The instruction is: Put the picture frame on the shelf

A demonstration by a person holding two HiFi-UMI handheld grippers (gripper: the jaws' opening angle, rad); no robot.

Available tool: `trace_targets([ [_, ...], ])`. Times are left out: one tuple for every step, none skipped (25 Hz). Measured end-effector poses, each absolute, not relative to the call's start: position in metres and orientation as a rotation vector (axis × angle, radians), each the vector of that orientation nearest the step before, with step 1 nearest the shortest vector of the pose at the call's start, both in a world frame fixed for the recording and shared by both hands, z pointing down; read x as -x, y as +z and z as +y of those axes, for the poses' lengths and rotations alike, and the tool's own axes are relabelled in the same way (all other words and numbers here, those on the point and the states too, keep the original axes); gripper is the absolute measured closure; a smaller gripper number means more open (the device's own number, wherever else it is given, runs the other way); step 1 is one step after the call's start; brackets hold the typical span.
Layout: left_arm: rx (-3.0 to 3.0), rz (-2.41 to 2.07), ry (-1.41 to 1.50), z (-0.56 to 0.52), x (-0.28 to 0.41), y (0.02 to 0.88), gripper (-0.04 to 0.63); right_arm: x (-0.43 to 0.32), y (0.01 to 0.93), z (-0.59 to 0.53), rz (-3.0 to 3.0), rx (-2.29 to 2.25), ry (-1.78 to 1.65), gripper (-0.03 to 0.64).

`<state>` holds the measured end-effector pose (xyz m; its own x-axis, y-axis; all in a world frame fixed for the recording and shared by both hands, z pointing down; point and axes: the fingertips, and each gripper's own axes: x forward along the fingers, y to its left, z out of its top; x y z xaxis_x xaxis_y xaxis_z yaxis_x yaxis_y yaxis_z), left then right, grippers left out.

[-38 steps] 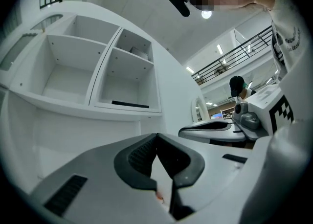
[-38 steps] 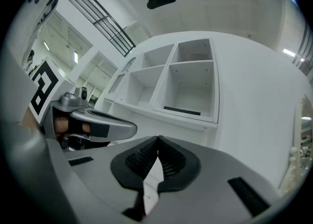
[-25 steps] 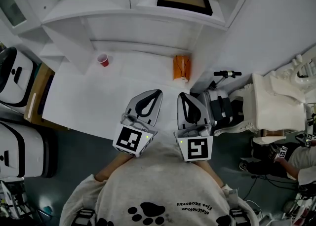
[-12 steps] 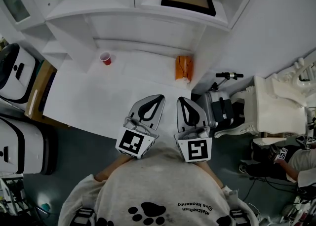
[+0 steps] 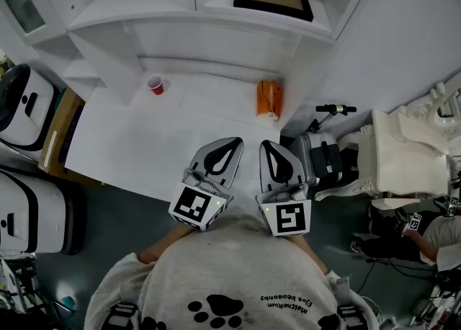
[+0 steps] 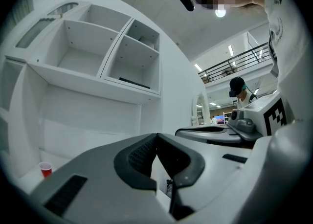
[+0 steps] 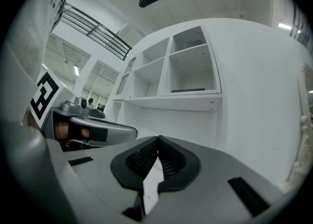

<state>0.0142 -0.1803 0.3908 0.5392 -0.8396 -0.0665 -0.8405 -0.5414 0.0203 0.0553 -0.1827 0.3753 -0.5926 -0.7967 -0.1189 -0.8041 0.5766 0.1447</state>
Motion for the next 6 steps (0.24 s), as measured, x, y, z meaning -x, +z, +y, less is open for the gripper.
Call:
trace_targets([
  [2.737,1.501,0.133,-0.1803,-0.0147,0.3882,0.575,-0.0558,0.3753,-0.1823,2.753,1.397,0.285,0.584],
  [2.734,1.501,0.139,-0.1801,-0.0153,0.3879,0.575,-0.0562,0.3751,-0.1821,2.753,1.395,0.289,0.584],
  [2.736,1.498,0.125,-0.1796,-0.0159,0.3895,0.575,-0.0566,0.3747,-0.1820,2.752,1.393,0.292,0.584],
  [2.738,1.495,0.108,-0.1793,-0.0164,0.3913,0.575,-0.0569,0.3743,-0.1821,2.751,1.391,0.293,0.584],
  [2.740,1.491,0.093,-0.1789,-0.0170,0.3928,0.575,-0.0572,0.3739,-0.1822,2.749,1.389,0.293,0.584],
  [2.742,1.487,0.076,-0.1786,-0.0175,0.3945,0.575,-0.0575,0.3733,-0.1822,2.747,1.387,0.293,0.583],
])
